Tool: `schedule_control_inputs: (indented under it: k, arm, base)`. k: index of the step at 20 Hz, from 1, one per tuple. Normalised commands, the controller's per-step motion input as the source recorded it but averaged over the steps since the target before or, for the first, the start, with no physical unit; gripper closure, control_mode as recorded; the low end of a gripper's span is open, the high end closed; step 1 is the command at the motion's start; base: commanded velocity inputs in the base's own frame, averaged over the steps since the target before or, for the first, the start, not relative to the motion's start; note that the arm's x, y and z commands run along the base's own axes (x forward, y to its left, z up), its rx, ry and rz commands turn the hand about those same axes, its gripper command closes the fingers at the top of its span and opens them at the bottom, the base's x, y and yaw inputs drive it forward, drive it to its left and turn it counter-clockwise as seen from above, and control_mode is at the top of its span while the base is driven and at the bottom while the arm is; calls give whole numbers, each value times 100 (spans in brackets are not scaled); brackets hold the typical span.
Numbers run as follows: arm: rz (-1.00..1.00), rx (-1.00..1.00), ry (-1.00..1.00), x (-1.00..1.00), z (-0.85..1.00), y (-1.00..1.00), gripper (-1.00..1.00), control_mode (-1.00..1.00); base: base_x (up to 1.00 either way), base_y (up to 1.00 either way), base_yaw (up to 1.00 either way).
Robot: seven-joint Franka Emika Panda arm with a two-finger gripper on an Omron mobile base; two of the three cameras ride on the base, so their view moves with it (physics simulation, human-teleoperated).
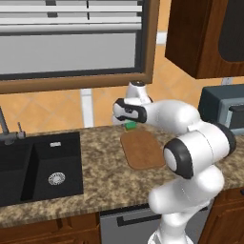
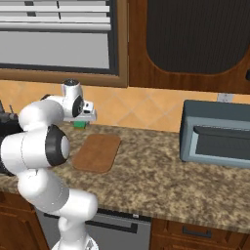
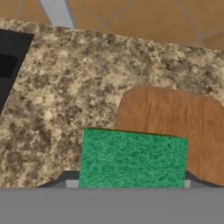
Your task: Pick up the sponge from the counter and clean the cutting board by briefly scrubbing or pressing down on the cutting board. Once finished, release the sponge.
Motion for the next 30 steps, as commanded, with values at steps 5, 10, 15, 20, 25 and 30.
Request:
schedule_control_inputs:
  k: [5, 10, 15, 20, 25, 30]
  arm:
    - [1, -8, 0, 39, -67, 0, 100, -100]
    - [1, -1, 0, 49, -50, -14, 100, -100]
    - [1, -1, 0, 45, -55, -6, 100, -100]
    - [0, 0, 0, 52, -57, 0, 100, -100]
    - [0, 0, 0, 36, -55, 0, 100, -100]
    - [0, 0, 0, 19, -55, 2, 100, -100]
  base:
    - [0, 0, 0]
    - [0, 0, 0]
    - [0, 0, 0]
    - [0, 0, 0]
    - [0, 0, 0]
    - [0, 0, 0]
